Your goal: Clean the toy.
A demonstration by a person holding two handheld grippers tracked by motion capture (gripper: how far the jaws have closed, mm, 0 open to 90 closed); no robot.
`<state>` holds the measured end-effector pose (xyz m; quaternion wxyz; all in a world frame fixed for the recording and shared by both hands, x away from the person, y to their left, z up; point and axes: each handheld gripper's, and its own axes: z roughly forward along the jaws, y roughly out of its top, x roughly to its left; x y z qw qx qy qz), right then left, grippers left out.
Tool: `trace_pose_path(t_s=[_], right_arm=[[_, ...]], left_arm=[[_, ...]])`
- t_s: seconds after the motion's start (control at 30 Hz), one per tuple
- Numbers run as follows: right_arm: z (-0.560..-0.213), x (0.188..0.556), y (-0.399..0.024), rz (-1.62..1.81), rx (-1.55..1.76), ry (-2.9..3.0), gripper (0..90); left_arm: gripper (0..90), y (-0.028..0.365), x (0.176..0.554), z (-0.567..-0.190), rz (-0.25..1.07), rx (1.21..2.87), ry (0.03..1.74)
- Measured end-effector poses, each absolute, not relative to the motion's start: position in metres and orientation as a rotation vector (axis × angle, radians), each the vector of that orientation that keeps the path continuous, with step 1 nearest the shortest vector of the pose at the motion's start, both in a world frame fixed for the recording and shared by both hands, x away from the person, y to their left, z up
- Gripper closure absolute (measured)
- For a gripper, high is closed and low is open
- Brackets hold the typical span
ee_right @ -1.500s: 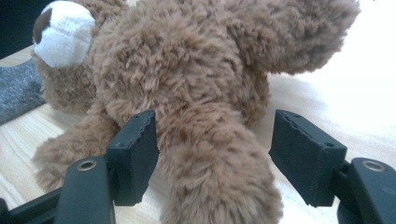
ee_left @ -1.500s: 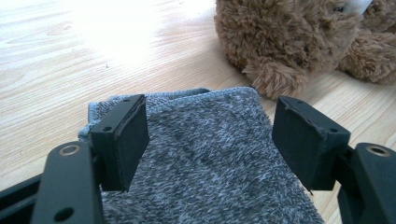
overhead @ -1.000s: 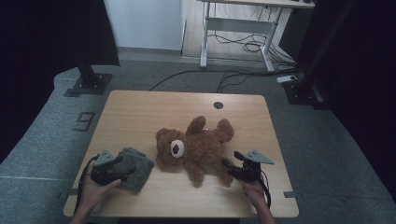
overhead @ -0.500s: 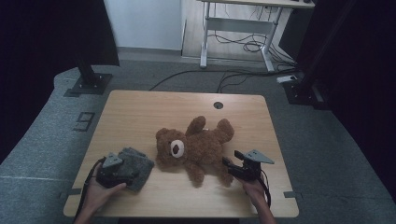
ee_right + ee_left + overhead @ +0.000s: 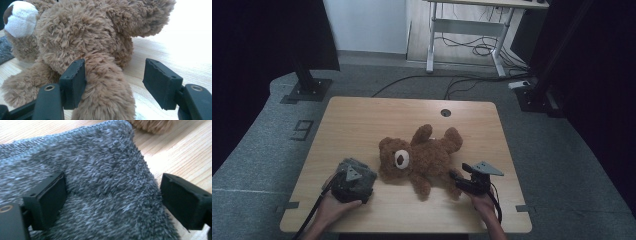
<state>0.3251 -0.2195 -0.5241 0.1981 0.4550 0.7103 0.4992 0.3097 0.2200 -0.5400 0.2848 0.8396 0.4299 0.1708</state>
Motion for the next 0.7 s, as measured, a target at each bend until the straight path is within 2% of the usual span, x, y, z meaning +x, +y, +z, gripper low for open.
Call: trace_pose_path(t_s=[0.17,0.33,0.4,0.43,0.7], right_arm=[[-0.525,0.324,-0.222,1.402,1.285,1.982,34.0],[-0.524,0.324,-0.223,1.407,1.291,1.972,34.7],[-0.523,0.324,-0.223,1.407,1.298,1.969,34.8],[-0.523,0.326,-0.222,1.404,1.301,1.968,35.0],[-0.526,0.324,-0.224,1.404,1.315,1.964,35.1]], left_arm=[[17.6,0.226,0.313,-0.539,0.45,2.213,1.165],[44.2,0.239,0.312,-0.54,0.49,2.159,1.165],[50.9,0.241,0.311,-0.54,0.523,2.15,1.164],[59.9,0.241,0.311,-0.541,0.539,2.148,1.16],[74.3,0.245,0.313,-0.539,0.57,2.161,1.13]])
